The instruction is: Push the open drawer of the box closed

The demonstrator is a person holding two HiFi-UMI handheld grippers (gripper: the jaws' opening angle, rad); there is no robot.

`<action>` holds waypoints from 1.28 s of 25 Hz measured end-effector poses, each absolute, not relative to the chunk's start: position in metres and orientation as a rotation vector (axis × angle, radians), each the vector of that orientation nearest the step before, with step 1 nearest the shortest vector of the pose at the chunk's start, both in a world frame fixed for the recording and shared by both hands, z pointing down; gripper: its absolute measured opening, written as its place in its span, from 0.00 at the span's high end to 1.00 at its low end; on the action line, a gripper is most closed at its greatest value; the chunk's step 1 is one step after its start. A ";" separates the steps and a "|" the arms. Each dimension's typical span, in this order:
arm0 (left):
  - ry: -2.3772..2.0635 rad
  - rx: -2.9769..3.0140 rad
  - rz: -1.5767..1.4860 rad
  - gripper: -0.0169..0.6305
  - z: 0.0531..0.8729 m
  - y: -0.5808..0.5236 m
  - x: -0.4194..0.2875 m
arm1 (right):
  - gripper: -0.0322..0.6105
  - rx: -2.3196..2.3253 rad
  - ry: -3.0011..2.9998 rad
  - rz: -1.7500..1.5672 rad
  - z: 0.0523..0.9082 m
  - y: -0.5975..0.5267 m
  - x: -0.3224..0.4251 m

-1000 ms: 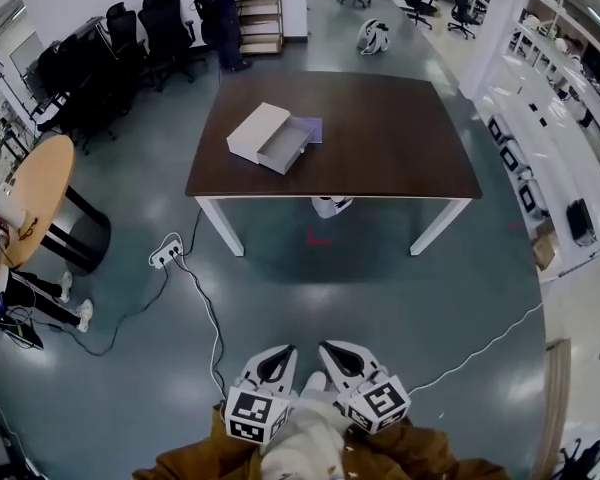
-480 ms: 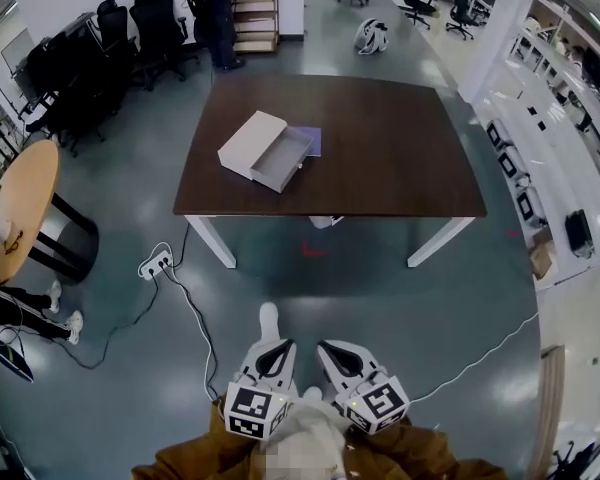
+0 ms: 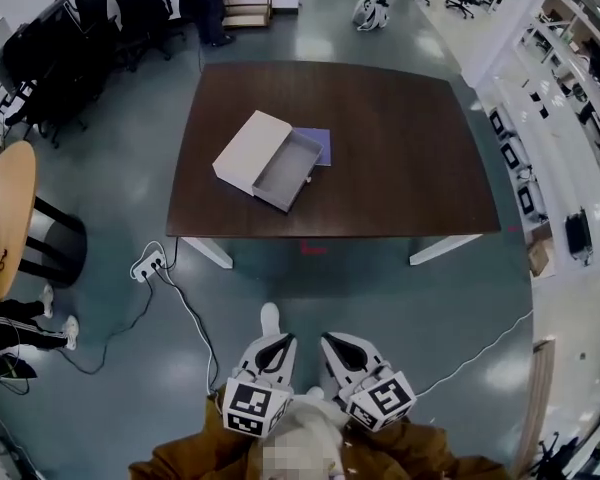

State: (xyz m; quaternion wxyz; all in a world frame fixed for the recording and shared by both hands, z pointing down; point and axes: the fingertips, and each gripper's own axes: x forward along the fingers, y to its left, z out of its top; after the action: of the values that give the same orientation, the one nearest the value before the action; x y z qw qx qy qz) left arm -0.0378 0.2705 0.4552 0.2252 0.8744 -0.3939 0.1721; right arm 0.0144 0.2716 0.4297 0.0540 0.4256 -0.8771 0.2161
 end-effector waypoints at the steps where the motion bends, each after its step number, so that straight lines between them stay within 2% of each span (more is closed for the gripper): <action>1: -1.086 2.407 0.472 0.96 0.455 0.258 -0.043 | 0.94 1.297 -2.654 0.669 0.431 0.258 0.011; 12: -1.075 2.333 0.411 0.96 0.464 0.116 -0.114 | 0.94 1.311 -2.591 0.675 0.438 0.112 -0.045; 21: -1.012 2.343 0.411 0.96 0.467 0.047 -0.118 | 0.94 1.368 -2.543 0.667 0.440 0.050 -0.055; 32: -1.047 2.371 0.461 0.96 0.465 -0.003 -0.077 | 0.94 1.305 -2.563 0.635 0.440 0.001 -0.026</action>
State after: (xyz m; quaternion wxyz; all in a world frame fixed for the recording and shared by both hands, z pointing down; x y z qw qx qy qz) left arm -0.0771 -0.0029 0.4652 0.2517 0.8716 -0.3850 0.1694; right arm -0.0264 0.0005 0.4397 0.0981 0.4410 -0.8659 0.2145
